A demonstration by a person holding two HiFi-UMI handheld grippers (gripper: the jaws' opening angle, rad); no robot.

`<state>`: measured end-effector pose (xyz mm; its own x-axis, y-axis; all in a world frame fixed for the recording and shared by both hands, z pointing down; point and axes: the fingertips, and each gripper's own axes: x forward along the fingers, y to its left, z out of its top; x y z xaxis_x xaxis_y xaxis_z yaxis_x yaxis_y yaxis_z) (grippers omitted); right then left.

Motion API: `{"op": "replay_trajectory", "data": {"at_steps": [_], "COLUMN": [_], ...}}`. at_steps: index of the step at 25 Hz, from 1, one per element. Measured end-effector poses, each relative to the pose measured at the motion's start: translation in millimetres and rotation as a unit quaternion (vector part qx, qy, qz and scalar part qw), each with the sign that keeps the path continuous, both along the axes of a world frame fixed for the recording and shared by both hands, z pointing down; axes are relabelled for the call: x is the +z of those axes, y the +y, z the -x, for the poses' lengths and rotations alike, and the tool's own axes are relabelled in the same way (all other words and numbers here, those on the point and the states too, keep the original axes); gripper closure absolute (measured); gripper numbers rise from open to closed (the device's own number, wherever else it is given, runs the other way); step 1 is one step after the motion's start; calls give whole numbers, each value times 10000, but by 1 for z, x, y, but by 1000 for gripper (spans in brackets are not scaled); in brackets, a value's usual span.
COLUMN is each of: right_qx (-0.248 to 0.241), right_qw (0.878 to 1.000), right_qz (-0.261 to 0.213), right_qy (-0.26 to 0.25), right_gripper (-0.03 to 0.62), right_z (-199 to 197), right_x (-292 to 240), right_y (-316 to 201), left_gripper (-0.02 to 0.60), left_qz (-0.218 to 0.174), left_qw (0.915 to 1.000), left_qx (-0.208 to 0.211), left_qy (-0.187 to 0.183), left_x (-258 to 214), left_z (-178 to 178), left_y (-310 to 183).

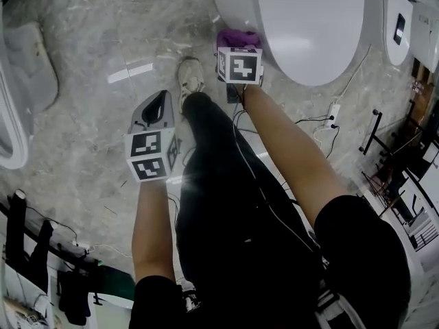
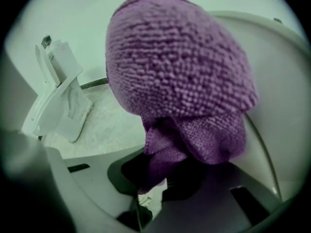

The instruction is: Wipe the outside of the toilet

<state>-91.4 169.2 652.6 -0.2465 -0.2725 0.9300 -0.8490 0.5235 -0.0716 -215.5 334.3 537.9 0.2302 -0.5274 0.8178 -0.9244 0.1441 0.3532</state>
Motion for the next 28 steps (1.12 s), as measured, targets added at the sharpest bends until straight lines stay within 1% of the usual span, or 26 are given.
{"op": "replay_trajectory", "data": {"at_steps": [3, 6, 9, 12, 15, 23, 25, 28], "right_qx": [367, 595, 687, 788, 907, 1208, 1266, 1302], "right_qw": [9993, 9981, 9973, 9966, 9956, 9926, 9919, 9913], "right_qz": [9, 56, 71, 76, 49, -61, -90, -151], "right_qy": [-42, -128, -235, -236, -245, 68, 88, 146], "right_gripper": [534, 534, 534, 534, 534, 534, 534, 534], "right_z": [15, 33, 46, 53, 61, 78, 85, 91], "right_x": [0, 3, 5, 4, 5, 9, 10, 12], "right_y": [-19, -38, -56, -69, -82, -106, -113, -125], "left_gripper": [571, 572, 571, 572, 572, 571, 572, 571], "left_qz": [62, 146, 201, 257, 275, 212, 215, 215], "left_qw": [10000, 9998, 9996, 9995, 9995, 9997, 9997, 9991], "left_qx": [-65, -99, -153, -138, -126, -111, -106, -284], "left_qy": [33, 55, 84, 130, 93, 44, 91, 223], "left_x": [3, 5, 2, -6, -6, -7, -2, 5], "left_z": [16, 34, 47, 57, 71, 111, 123, 139], "left_y": [-24, -48, -72, -90, -106, -139, -146, -158]}}
